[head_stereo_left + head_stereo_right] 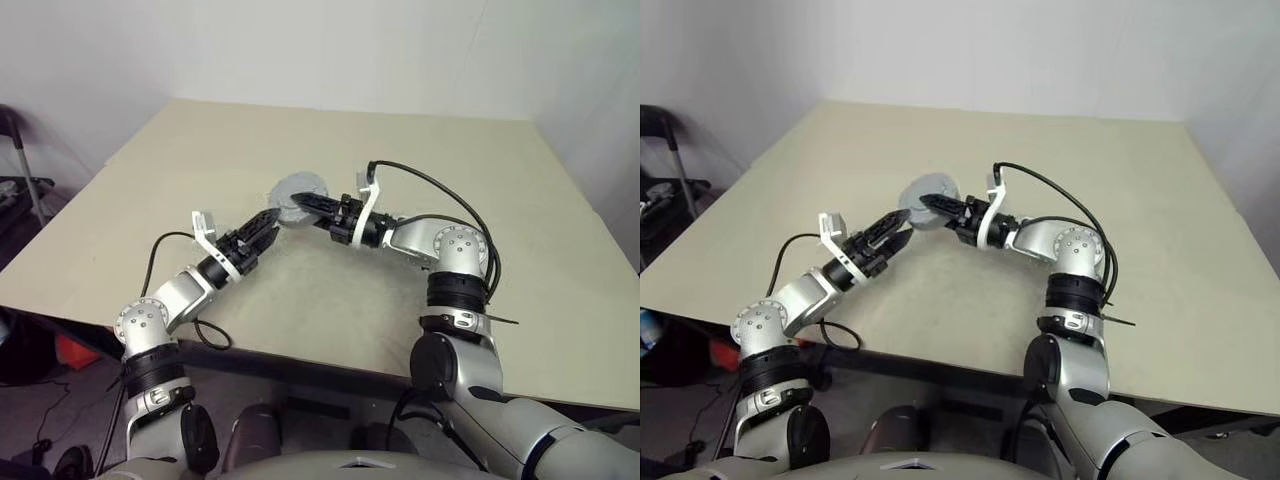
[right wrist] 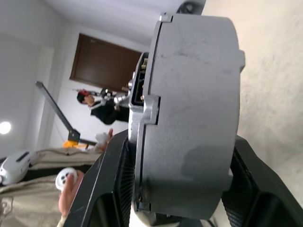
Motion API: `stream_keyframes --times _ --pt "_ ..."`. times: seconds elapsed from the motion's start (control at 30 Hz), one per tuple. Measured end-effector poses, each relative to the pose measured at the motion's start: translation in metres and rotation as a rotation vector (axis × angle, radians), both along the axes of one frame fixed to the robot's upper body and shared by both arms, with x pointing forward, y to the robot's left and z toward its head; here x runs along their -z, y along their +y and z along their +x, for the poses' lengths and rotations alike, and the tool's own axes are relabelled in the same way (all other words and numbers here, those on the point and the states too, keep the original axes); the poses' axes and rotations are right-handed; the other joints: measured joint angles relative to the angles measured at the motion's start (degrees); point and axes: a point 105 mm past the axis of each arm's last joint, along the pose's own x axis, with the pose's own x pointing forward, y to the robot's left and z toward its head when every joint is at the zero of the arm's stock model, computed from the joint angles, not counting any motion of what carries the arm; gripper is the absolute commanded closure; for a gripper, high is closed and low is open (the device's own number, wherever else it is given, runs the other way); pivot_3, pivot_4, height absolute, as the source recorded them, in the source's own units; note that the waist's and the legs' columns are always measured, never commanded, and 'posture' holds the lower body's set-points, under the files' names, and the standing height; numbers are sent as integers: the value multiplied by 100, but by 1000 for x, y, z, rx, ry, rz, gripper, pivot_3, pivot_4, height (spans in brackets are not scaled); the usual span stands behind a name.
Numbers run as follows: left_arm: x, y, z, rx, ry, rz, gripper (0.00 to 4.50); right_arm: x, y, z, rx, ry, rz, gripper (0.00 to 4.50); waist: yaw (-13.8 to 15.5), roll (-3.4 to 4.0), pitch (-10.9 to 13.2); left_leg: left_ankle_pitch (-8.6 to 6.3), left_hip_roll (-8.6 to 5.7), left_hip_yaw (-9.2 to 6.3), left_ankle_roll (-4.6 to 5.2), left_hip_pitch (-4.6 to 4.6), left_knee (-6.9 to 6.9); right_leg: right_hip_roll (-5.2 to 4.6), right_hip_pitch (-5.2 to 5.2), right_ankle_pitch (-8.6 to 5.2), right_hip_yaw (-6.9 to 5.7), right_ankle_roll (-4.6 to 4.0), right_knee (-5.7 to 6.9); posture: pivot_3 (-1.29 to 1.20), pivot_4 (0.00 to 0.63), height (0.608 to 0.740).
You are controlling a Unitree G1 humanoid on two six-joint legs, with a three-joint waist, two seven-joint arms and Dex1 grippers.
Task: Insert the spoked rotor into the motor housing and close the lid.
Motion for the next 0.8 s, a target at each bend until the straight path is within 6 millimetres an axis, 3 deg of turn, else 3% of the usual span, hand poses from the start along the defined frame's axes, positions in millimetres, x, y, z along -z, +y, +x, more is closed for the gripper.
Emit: stream_keyframes --times 0.43,0.6,0.73,0.8 --pt "-8 -13 13 32 -8 -60 905 -5 -11 -1 22 -56 15 2365 2 -3 0 -1 -3 -1 1 0 1 1 -1 4 6 6 -1 0 0 740" --pt "-13 -8 13 -8 -70 67 905 -4 -10 -1 18 -65 8 2365 -11 -3 0 -1 -1 -2 1 0 0 2 -3 3 5 5 3 0 0 740" --pt "-8 -3 11 -50 -92 94 16 -3 -6 -2 7 -71 2 2365 -10 -3 0 -1 -2 -2 1 0 1 2 -2 4 6 6 3 0 0 740" --pt "-5 -2 11 -57 -88 98 16 -3 -5 -3 1 -73 -1 2365 -10 -3 0 0 -2 -2 1 0 4 2 -2 4 6 5 7 0 0 740"
